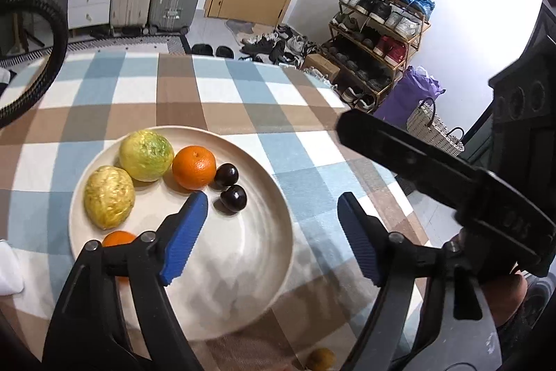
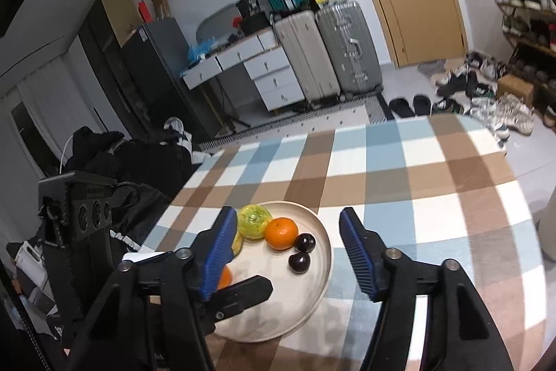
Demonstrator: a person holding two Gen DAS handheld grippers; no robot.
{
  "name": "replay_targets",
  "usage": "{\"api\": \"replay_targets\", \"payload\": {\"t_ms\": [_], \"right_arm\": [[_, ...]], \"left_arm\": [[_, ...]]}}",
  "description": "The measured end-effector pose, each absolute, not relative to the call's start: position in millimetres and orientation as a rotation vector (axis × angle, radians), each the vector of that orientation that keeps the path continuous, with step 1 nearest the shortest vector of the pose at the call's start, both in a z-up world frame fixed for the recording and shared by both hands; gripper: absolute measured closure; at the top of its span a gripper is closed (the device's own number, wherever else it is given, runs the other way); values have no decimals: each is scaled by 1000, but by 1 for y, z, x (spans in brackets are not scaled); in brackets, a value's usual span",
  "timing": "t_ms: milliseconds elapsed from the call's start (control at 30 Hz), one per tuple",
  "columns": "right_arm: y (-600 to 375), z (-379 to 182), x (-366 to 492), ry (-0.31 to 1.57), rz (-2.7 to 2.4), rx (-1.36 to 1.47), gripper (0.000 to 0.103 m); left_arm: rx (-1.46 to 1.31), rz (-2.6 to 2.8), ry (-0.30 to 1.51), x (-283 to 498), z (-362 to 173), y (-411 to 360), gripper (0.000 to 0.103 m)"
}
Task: Organize fruits
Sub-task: 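Withdraw both open grippers from the plate toward the brown fruits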
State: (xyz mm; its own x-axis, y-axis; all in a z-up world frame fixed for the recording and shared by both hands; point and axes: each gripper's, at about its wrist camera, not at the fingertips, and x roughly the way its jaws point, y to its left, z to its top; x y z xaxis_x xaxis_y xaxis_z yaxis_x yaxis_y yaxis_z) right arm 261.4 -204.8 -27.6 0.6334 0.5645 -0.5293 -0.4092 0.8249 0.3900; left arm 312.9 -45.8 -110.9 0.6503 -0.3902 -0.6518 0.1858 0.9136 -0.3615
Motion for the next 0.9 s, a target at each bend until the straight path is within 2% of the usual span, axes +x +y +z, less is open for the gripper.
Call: {"api": "replay_targets", "payload": {"t_ms": [167, 267, 400, 500, 600, 900], "right_arm": [[-216, -5, 227, 614, 541, 234, 28], [-223, 7, 204, 569, 517, 220, 19], [-233, 17, 172, 517, 496, 225, 13], [-236, 18, 150, 490, 488, 226, 3], [-238, 17, 127, 467, 502, 219, 2], [-239, -10, 76, 483, 451, 218, 0]], "left_arm": [[-256, -316, 761, 284, -85, -48, 23], [-234, -302, 738, 265, -70, -50, 22], [-217, -274, 708, 237, -53, -51, 18], [-203, -243, 691, 218, -46, -50, 11], [-188, -215, 662, 199, -42, -48, 3], [-107, -138, 653, 133, -51, -40, 1]]}}
